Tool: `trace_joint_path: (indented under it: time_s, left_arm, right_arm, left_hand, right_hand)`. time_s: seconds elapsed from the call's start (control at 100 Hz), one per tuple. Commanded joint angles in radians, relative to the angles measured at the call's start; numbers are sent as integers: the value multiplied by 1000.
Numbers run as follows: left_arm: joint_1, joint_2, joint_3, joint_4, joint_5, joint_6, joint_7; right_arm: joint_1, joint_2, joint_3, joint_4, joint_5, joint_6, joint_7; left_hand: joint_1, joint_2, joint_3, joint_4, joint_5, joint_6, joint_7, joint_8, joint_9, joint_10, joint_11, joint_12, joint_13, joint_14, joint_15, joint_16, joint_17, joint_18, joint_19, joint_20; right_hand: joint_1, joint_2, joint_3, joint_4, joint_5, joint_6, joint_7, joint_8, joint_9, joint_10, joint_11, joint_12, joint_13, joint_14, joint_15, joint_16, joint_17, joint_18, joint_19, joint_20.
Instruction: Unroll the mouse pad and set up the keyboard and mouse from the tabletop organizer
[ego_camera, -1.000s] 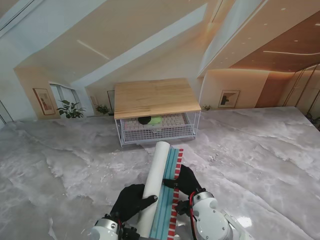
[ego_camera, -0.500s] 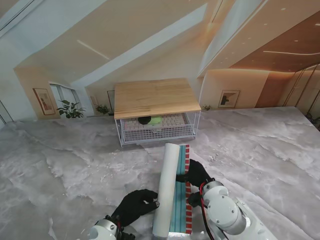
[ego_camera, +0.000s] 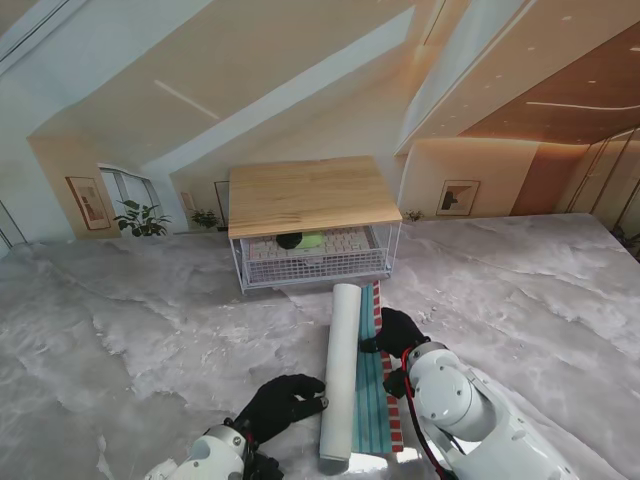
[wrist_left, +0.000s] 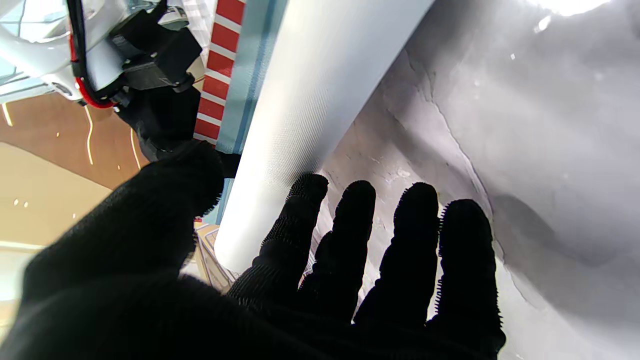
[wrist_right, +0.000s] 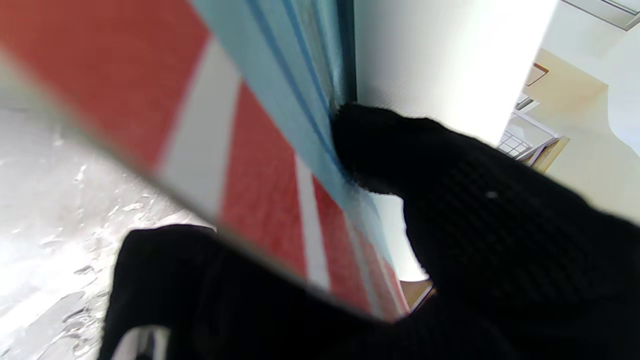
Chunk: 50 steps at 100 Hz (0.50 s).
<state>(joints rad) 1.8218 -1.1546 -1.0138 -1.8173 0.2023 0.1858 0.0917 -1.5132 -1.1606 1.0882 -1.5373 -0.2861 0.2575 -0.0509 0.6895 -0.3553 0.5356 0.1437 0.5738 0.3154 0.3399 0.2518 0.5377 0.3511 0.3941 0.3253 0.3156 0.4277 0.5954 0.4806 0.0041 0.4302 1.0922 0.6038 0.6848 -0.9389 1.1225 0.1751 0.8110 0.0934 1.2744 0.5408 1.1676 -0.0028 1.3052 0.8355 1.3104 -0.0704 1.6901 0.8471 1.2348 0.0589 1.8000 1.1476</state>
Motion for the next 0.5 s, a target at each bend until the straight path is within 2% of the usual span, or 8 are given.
trace_joint_path:
  time_s: [0.0, 0.23, 0.49]
  left_arm:
    - [-17, -3, 3, 24, 46, -27, -10]
    - [-86, 23, -8, 97, 276, -130, -5]
    - [-156, 41, -31, 155, 429, -247, 5]
  right_arm:
    - [3, -7, -11, 13, -19, 3, 3]
    - [15, -10, -27, 36, -34, 14, -9]
    - [15, -11, -35, 50, -52, 17, -19]
  left_hand:
    - [-38, 17, -28, 21, -19, -43, -11, -11, -38, -33, -4, -9, -26, -39, -11, -12, -29, -33, -12, -20]
    - [-51, 47, -31, 18, -28, -55, -7, -8, -53, -47, -4, -11, -49, -54, -30, -19, -58, -55, -34, -44]
    - [-56, 67, -40, 9, -38, -73, 1, -4, -52, -62, -5, -12, -57, -58, -41, -25, -67, -56, -44, -58]
  right_hand:
    - [25, 7, 51, 0, 61, 182, 110, 8, 93, 164, 110, 62, 13, -173, 54, 14, 21, -208, 294, 30]
    - [21, 8, 53, -8, 59, 176, 108, 8, 93, 164, 110, 61, 13, -170, 55, 12, 21, -206, 294, 30]
    - [16, 9, 55, -11, 59, 173, 107, 9, 93, 165, 110, 60, 12, -167, 55, 11, 21, -201, 294, 30]
